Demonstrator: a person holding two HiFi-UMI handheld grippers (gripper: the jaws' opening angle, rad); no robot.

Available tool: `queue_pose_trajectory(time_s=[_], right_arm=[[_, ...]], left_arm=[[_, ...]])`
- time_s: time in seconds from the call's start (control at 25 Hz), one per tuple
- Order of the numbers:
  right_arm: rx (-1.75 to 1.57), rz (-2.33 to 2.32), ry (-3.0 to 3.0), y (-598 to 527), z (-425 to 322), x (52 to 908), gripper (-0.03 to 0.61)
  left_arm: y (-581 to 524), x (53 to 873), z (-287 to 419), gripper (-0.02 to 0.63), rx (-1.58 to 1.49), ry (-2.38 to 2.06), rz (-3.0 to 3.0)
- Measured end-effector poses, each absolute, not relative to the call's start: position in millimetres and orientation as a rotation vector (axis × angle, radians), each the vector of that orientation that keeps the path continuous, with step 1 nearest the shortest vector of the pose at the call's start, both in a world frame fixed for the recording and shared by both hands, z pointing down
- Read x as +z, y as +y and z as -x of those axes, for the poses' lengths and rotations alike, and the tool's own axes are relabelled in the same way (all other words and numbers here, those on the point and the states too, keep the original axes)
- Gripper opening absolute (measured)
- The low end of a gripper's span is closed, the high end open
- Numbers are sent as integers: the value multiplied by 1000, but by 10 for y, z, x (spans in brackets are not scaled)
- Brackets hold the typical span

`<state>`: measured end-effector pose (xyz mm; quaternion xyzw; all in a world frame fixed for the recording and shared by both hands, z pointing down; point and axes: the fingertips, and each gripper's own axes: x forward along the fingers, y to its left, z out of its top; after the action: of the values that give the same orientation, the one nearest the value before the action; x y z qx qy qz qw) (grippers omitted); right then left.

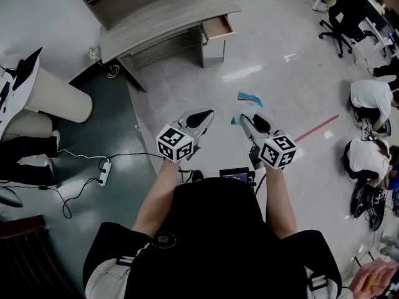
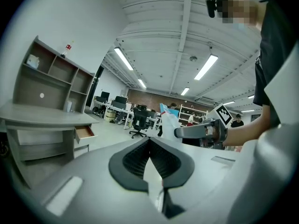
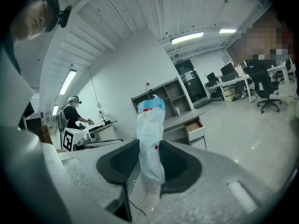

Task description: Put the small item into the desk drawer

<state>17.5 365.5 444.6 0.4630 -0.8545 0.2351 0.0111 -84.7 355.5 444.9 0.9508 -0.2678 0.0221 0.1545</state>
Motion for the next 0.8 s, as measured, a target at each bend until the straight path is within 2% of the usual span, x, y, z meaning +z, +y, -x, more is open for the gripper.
queue_pose_trajectory(time_s=[0.52,0.8], right_arm=[[770,-1433,-2675,3743,-323,4511,141],[796,-1419,-2695,3739,-635,4534,141]], left_arm=[[3657,4521,711,2,66,-762,-2696],[3683,4581,421,2,100,-786,-2683]])
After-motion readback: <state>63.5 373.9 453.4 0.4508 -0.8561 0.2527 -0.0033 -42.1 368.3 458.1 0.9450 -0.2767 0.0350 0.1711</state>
